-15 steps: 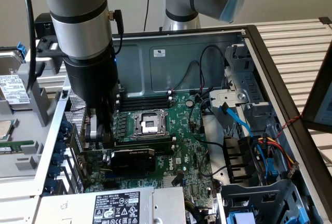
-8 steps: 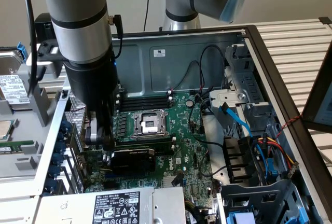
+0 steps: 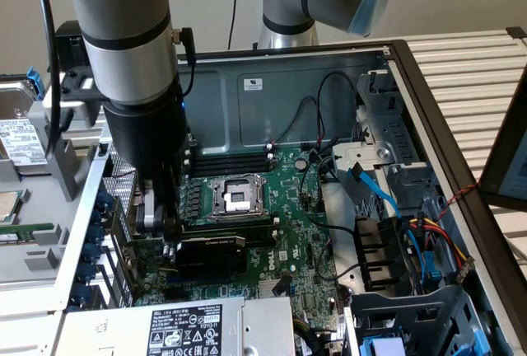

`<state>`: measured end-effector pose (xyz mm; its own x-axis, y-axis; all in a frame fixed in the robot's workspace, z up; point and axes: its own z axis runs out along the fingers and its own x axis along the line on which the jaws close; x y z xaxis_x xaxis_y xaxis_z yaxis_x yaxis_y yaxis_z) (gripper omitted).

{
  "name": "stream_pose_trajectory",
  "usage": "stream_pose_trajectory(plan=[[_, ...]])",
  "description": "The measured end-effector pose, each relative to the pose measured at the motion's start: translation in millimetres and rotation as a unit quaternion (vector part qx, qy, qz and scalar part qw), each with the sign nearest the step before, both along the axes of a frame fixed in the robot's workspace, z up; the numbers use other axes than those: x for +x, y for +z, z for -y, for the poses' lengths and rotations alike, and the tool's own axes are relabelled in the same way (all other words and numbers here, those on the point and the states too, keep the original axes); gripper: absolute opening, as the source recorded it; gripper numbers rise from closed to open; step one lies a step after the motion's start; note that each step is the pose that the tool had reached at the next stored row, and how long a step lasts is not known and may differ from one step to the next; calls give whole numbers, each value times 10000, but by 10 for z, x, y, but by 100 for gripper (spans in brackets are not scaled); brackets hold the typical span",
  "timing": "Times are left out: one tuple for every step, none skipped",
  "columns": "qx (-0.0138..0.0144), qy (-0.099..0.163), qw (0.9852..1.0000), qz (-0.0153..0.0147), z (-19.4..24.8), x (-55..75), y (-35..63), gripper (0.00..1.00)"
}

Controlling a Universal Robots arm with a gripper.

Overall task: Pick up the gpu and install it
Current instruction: 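Press down on the gpu until it lock into place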

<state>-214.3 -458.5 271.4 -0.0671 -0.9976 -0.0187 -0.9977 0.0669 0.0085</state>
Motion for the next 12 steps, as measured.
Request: stream_pose_trajectory(plan=[[1, 0, 10000, 0, 0, 0, -5, 11], [0, 0, 10000, 0, 0, 0, -8, 11], [0, 0, 10000, 0, 0, 0, -11, 11], [-1, 0, 10000, -1, 0, 0, -13, 11], [0, 0, 10000, 0, 0, 0, -16, 11], [0, 0, 10000, 0, 0, 0, -19, 11], [0, 0, 10000, 0, 0, 0, -19, 11], [0, 0, 10000, -1, 0, -1, -20, 11], [0, 0, 10000, 0, 0, -1, -21, 11], [0, 0, 10000, 0, 0, -2, -22, 11], [0, 0, 10000, 0, 0, -3, -23, 11], [0, 0, 10000, 0, 0, -4, -24, 11]])
